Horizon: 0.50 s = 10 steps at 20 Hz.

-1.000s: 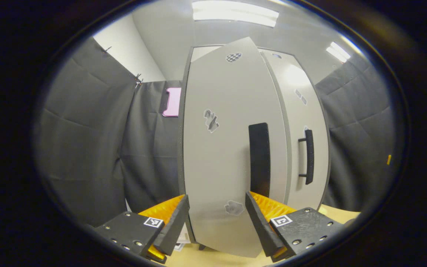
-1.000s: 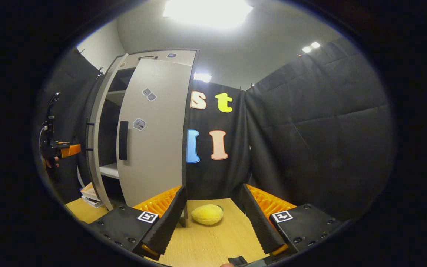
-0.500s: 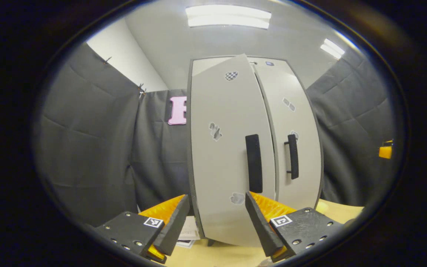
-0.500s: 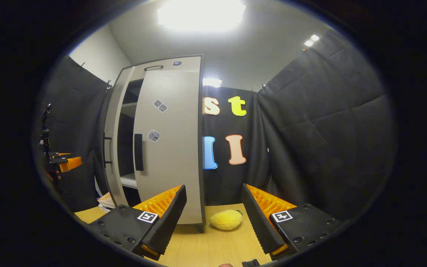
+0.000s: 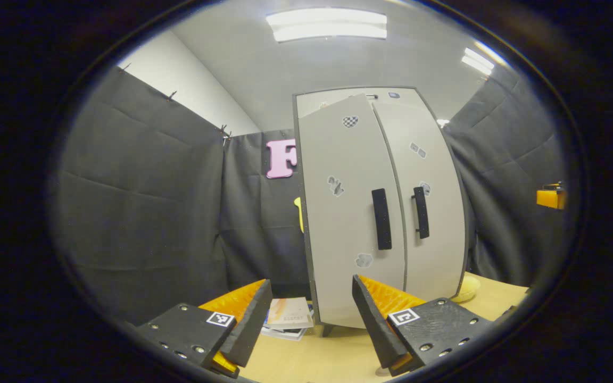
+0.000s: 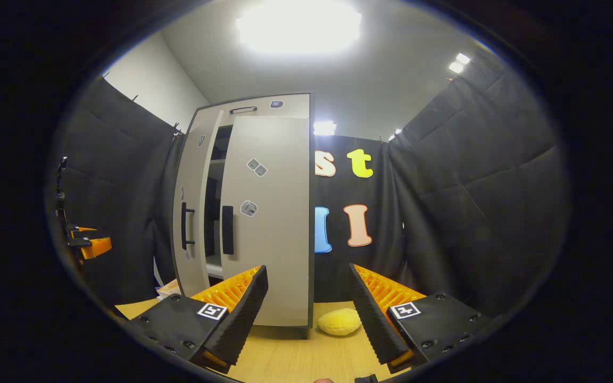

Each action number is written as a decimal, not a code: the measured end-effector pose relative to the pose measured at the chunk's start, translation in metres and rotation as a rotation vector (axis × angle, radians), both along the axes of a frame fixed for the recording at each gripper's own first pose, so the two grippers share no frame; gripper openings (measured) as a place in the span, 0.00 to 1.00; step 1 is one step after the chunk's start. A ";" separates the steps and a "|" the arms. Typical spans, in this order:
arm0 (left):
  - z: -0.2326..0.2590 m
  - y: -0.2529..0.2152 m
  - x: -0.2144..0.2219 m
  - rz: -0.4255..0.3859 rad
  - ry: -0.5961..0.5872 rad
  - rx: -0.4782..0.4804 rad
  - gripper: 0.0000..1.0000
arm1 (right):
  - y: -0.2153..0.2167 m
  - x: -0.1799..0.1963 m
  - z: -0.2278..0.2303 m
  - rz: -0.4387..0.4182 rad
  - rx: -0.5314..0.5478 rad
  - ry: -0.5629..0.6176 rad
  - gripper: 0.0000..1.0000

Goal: Grasp the bottle in the cabinet with the left hand and place it on the coaster, then close the right door with the right hand and the left door with the left hand.

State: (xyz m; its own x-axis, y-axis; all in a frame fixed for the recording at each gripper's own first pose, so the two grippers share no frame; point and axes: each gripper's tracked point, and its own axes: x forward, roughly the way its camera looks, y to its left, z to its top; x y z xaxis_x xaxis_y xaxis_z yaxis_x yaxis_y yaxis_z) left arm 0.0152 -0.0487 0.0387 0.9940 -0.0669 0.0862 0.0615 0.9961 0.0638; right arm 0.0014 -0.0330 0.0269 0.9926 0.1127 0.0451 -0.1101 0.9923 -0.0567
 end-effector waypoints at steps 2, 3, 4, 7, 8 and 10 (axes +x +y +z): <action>0.004 0.012 -0.006 0.006 -0.006 -0.008 0.96 | 0.008 -0.010 0.003 0.006 0.009 -0.010 0.95; 0.007 0.019 -0.013 0.009 -0.013 -0.007 0.96 | 0.011 -0.015 0.005 0.003 0.007 -0.016 0.95; 0.011 0.026 -0.017 0.015 -0.020 -0.005 0.89 | 0.010 -0.019 0.007 -0.008 0.007 -0.022 0.92; 0.014 0.041 -0.033 0.019 -0.023 0.007 0.96 | 0.019 -0.029 0.010 -0.015 0.015 -0.026 0.92; 0.014 0.045 -0.037 0.019 -0.025 0.011 0.96 | 0.020 -0.032 0.010 -0.016 0.015 -0.026 0.95; 0.014 0.054 -0.041 0.023 -0.023 0.015 0.96 | 0.020 -0.035 0.008 -0.027 0.011 -0.025 0.95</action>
State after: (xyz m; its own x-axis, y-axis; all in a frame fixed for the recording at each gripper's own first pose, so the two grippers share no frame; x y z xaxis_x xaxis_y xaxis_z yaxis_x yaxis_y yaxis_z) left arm -0.0260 0.0051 0.0529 0.9931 -0.0453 0.1081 0.0368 0.9961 0.0799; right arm -0.0340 -0.0129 0.0352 0.9938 0.0854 0.0709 -0.0821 0.9955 -0.0479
